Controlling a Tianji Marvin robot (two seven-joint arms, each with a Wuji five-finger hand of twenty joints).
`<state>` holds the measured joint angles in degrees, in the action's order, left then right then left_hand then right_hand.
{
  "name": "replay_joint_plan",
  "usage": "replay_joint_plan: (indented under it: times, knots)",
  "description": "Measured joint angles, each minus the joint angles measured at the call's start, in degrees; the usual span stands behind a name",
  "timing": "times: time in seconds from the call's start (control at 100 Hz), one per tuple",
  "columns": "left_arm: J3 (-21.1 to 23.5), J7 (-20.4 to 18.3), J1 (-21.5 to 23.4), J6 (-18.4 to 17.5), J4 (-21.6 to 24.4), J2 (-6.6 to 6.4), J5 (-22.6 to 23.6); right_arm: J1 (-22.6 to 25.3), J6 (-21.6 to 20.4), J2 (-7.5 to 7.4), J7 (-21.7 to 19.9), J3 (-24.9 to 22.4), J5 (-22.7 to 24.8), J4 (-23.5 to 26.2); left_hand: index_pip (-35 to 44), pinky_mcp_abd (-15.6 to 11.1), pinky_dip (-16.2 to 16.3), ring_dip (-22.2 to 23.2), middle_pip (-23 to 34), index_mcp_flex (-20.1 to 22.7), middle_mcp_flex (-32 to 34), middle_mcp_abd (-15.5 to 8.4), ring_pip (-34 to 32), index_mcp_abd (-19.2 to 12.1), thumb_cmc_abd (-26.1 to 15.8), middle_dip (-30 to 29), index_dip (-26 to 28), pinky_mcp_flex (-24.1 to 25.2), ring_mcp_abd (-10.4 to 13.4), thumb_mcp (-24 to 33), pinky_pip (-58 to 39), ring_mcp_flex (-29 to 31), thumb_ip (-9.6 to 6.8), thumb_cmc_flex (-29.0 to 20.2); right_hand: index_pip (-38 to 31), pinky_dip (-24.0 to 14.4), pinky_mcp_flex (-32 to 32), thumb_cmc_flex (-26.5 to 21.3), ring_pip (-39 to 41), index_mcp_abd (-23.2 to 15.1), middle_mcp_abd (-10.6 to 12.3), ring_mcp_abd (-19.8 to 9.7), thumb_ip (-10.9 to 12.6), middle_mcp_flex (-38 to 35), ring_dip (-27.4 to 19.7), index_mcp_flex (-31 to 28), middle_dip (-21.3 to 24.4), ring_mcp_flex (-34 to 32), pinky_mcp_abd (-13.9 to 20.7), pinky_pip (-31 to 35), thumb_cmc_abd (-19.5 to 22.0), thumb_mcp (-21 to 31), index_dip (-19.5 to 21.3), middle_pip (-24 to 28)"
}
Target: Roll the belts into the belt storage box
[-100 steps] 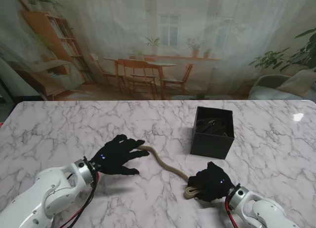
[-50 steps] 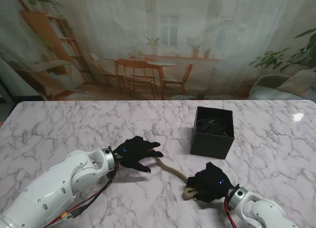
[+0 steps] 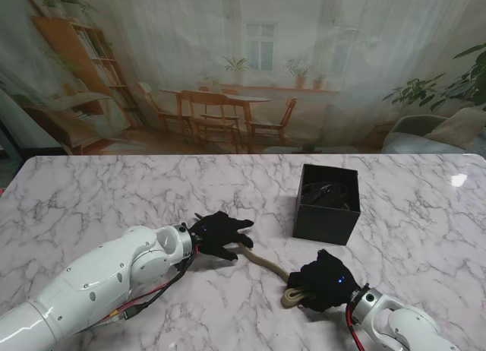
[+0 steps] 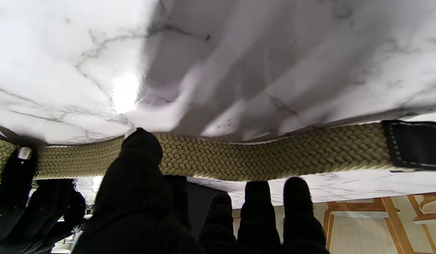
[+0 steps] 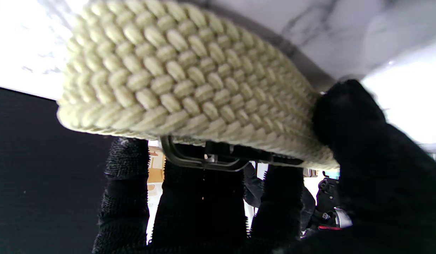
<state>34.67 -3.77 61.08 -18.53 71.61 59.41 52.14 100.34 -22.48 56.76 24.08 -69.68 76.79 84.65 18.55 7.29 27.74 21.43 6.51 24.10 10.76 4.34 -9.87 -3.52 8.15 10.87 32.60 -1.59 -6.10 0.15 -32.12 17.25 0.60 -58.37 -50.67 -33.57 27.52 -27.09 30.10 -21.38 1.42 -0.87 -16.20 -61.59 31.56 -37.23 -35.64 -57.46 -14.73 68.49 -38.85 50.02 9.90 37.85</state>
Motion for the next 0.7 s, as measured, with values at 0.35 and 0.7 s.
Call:
replay_joint_plan:
  times: [0.35,0.7]
  knots:
    - [-0.34,2.1,-0.1,1.37,-0.17,0.17,3.05,0.04,0.26,0.03,0.11,0.06,-0.04,-0.01,24.23,-0.68,0.67,2.6,5.85,6.98,3.88,-0.01,-1.37,-1.45,2.78,6.28,13.33,0.33,0.04,0.7,-2.89,0.07,0.0,-4.32,0.0,0.58,-0.02,0.0,-1.36,0.0,0.0,-0.02,0.0,-0.02,-0.31,0.0,-0.01,-0.07,0.0,-0.54,0.0,0.0,0.0,-0.51]
    - [6.63,-0.66,4.49,0.55,3.37,-1.37,10.9,0.56,1.27,0.15,-0.06,-0.16,-0.1,0.24,25.41,-0.93,0.68,4.07,7.37,8.92,8.33,0.34,-3.5,2.99,2.78,8.34,13.23,-0.1,0.59,0.99,-4.33,1.48,0.01,-4.97,0.0,0.6,-1.46,0.0,-1.41,0.0,0.0,-0.03,0.0,-0.02,-0.43,0.0,-0.01,-0.07,0.0,-1.4,0.0,0.0,0.0,-1.33]
